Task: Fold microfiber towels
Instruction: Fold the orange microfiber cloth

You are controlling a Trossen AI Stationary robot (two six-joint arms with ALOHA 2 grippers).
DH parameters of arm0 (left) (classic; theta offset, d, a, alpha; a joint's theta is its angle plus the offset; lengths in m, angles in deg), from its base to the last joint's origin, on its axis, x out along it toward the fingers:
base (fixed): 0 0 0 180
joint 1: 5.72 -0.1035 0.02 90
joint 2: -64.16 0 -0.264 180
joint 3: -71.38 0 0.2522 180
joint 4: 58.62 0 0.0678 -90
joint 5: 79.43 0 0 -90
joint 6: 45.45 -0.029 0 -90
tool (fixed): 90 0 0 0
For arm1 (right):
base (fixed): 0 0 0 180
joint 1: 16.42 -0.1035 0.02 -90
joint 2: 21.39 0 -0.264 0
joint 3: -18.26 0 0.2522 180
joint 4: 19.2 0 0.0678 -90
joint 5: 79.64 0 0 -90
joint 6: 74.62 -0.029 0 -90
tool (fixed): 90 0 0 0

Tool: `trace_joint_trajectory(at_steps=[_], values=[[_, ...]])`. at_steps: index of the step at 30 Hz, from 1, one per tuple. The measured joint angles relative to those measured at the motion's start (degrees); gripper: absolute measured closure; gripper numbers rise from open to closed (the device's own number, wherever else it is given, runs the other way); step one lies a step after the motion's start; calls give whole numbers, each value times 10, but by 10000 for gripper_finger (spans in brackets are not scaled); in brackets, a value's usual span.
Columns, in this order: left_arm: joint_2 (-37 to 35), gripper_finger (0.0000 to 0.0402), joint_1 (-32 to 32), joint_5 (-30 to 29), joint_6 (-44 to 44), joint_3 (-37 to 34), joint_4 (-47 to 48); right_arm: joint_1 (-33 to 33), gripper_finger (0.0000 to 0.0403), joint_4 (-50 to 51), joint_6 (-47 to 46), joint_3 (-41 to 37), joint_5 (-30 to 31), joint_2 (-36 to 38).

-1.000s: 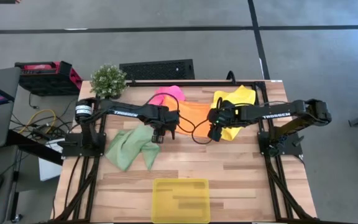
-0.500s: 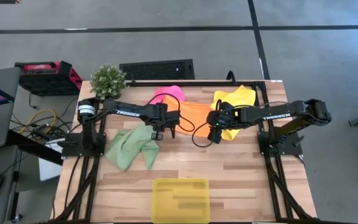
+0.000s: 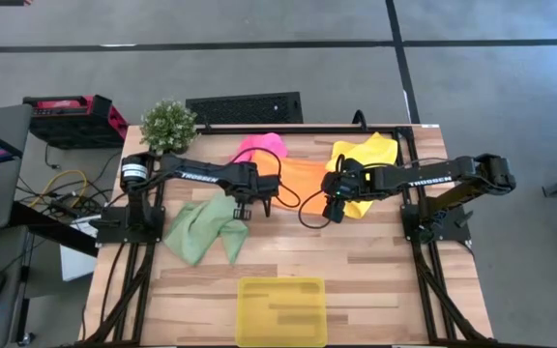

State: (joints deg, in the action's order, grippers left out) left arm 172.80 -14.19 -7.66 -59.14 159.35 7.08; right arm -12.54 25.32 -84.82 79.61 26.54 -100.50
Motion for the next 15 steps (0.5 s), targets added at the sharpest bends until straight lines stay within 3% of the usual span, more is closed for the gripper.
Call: trace_joint_trajectory(at_steps=[15], values=[[0, 378, 0, 0, 44, -2, 0, 0, 214, 0, -18, 0, 0, 0]])
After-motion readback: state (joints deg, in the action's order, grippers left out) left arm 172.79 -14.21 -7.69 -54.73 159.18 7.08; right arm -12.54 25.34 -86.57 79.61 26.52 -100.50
